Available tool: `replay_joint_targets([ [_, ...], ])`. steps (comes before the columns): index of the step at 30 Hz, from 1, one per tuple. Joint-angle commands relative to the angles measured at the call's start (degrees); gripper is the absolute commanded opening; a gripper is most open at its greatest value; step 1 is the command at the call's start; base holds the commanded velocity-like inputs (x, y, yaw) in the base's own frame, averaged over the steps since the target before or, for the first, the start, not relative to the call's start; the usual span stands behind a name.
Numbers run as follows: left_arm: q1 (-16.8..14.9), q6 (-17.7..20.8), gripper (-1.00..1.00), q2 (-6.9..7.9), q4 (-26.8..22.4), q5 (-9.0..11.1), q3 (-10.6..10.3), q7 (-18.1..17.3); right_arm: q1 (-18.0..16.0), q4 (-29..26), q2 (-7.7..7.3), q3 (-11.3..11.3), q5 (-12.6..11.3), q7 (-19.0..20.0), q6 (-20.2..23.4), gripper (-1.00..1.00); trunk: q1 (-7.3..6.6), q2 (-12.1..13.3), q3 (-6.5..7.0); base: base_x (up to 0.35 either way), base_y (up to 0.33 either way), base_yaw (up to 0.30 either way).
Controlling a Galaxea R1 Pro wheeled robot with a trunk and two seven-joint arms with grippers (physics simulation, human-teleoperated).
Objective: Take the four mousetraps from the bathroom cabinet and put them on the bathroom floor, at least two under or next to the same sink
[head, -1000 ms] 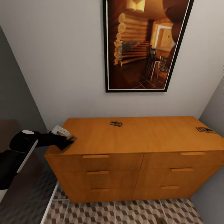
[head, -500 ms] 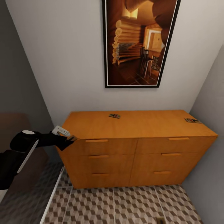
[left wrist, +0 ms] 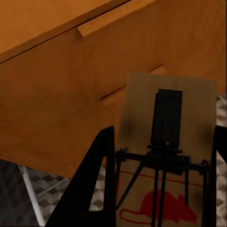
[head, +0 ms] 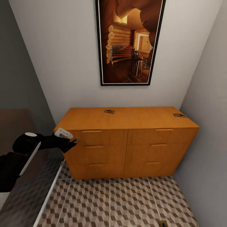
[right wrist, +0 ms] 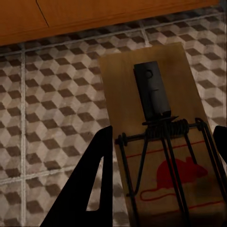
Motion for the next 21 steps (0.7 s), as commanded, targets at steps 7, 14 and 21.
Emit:
replay_joint_targets([
  [7, 0.25, 0.08, -1.00, -1.17, 1.24, -0.27, -0.86, -0.16, -0.03, 0.05, -0.01, 0.09, -0.73, 0.79, -0.17, -1.00, -0.03, -0.03, -0.05, -0.186, -0.147, 0.000],
  [14, 0.40, -1.12, -1.00, -2.40, 9.54, -0.34, -9.38, -0.05, -0.03, 0.05, -0.01, 0.09, -0.75, 0.79, -0.17, -1.00, -0.03, -0.03, -0.05, -0.018, -0.017, 0.000],
  [21, 0.41, -15.02, -1.00, -5.68, 25.94, -0.22, -12.71, 0.12, -0.03, 0.05, -0.01, 0.09, -0.72, 0.79, -0.17, -1.00, -0.03, -0.03, -0.05, -0.001, -0.001, 0.000],
])
